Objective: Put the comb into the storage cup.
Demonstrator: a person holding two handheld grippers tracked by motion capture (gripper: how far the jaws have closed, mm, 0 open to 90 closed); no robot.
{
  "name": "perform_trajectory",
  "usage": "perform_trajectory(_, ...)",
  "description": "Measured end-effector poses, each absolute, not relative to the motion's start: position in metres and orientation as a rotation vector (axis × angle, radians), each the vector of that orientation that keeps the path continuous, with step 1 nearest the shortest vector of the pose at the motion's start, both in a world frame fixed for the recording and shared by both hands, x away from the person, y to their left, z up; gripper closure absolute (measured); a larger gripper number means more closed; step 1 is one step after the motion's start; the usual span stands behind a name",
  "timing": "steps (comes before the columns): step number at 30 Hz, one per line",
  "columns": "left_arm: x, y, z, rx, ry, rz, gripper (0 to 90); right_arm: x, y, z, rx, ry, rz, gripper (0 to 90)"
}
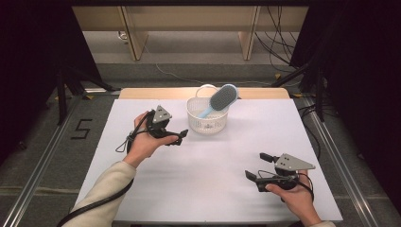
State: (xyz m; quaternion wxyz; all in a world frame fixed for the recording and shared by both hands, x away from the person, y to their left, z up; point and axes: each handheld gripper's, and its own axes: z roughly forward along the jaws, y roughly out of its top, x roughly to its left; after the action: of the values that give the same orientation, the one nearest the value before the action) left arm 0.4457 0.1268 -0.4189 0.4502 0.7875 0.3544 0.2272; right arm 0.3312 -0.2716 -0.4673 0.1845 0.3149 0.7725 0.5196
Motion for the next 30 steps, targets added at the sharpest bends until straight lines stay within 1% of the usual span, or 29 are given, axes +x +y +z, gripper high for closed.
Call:
perform_trajectory(11,0.435,0.136,-0.428,1.943,0.897,0.54,2.9,0.331,-0.272,-0.467,0.891,2.174,1.468,12.4)
perform_trajectory(19,0.424,0.151,-0.432,1.928,0.932,0.559,3.1,0.331,-0.272,-0.467,0.889,2.174,1.467,12.4)
perform_trajectory(30,0.407,0.169,-0.437,1.896,0.97,0.538,3.1,0.331,-0.272,-0.467,0.893,2.174,1.469,12.4)
